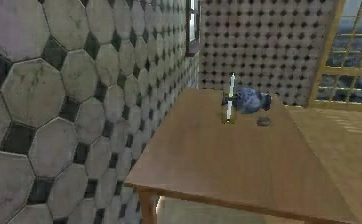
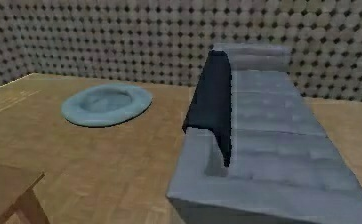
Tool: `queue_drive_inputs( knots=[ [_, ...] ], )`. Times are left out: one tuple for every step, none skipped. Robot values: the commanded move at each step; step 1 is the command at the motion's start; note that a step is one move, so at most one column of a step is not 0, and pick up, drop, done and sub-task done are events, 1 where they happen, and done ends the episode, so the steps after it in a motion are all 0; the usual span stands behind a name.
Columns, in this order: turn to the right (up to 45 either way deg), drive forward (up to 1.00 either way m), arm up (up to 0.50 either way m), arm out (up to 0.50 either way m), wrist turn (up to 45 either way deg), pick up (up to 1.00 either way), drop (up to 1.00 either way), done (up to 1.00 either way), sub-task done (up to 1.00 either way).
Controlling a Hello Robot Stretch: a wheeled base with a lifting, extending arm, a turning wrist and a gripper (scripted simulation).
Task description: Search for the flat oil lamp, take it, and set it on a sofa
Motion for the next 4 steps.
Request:
queue_drive_inputs(
  knots=[
    [0.0,0.15,0.0,0.0,0.0,0.0,0.0,0.0,0.0],
    [45.0,0.0,0.0,0.0,0.0,0.0,0.0,0.0,0.0],
    [33.0,0.0,0.0,0.0,0.0,0.0,0.0,0.0,0.0],
    [0.0,0.75,0.0,0.0,0.0,0.0,0.0,0.0,0.0]
  ],
)
